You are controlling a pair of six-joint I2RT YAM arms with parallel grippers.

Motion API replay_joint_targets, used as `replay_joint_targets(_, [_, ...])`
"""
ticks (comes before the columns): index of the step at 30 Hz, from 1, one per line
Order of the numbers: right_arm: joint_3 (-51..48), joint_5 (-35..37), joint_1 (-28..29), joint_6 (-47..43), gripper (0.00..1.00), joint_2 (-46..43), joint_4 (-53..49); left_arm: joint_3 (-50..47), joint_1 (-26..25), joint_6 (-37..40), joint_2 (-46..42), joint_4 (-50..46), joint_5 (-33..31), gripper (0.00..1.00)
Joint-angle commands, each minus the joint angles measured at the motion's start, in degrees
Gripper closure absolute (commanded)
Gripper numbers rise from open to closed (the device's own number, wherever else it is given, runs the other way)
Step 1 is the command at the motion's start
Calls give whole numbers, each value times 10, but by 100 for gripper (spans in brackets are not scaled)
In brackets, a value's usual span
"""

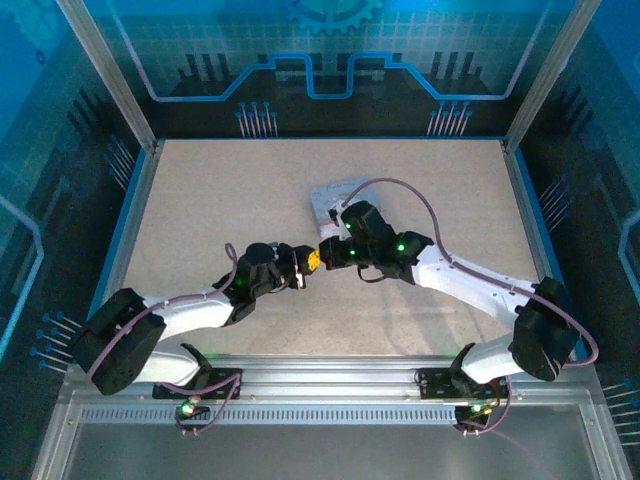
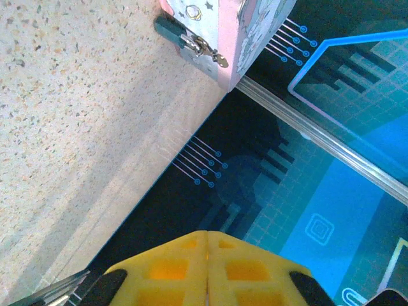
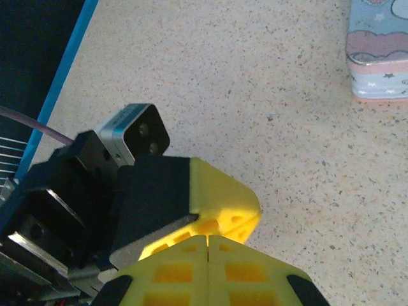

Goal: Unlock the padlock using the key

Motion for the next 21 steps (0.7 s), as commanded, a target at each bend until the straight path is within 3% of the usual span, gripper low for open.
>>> replay_joint_targets(1, [-10,6,7,5,100,-12,0,-1,-4,18,-18,-3,0,96])
replay_joint_targets(7, [-25,5,4,5,99,-32,14,9,-4,66,-32,-30,-9,100])
replay_joint_targets(14, [-78,-47,-31,16,83,-82,80,76,-4,267,-86,-168,-38,100])
replay_joint_targets(21, [-158,-103,-83,59,66,-151,224,175,-4,540,-122,-264,-43,100])
